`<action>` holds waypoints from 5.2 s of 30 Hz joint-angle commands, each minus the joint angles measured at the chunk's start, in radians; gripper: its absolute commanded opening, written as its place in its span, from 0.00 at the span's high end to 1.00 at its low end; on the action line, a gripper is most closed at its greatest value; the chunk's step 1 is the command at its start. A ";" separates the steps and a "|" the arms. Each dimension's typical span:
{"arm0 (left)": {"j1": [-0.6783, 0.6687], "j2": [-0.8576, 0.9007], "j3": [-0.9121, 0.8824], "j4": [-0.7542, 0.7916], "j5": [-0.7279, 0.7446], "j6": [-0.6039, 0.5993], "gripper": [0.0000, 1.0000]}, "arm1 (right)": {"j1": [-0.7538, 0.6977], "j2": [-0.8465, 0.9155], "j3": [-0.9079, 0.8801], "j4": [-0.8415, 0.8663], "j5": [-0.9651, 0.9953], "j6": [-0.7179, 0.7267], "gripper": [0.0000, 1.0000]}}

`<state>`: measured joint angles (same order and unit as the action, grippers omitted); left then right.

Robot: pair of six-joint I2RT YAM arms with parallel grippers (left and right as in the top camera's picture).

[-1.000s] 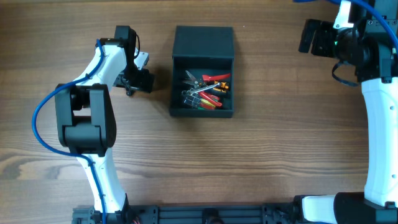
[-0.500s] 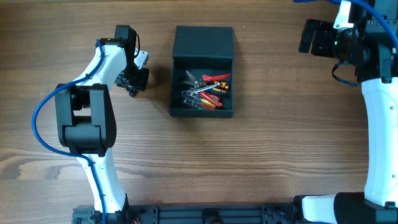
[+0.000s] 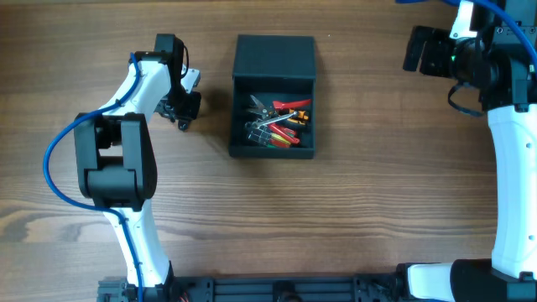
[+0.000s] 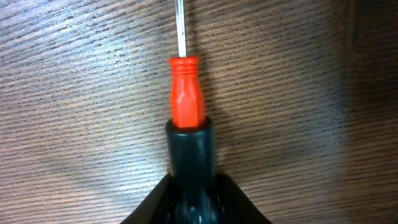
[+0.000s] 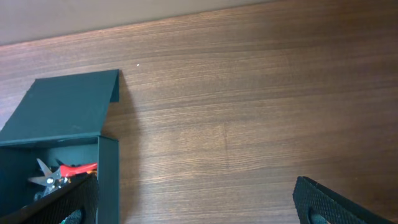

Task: Pack container
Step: 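Lower the left gripper and grasp the screwdriver by its black handle, then lift the screwdriver toward the green box, then lower the screwdriver into the box and open the left gripper, then move the left gripper over the black tape measure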

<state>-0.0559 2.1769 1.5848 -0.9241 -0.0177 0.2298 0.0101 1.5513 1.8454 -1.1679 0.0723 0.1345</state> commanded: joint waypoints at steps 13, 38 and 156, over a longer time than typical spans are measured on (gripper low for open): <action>0.007 0.017 -0.010 -0.031 -0.002 0.001 0.96 | -0.003 0.003 -0.004 -0.005 0.014 -0.004 0.00; -0.129 -0.428 0.019 -0.049 0.008 0.064 0.96 | -0.003 0.003 -0.004 -0.023 0.013 -0.003 0.00; 0.356 0.043 0.129 -0.017 -0.032 -0.634 0.00 | -0.003 0.003 -0.005 -0.135 -0.027 -0.001 0.00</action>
<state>0.2905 2.1979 1.7084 -0.9623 -0.0608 -0.4164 0.0101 1.5513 1.8454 -1.2964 0.0528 0.1272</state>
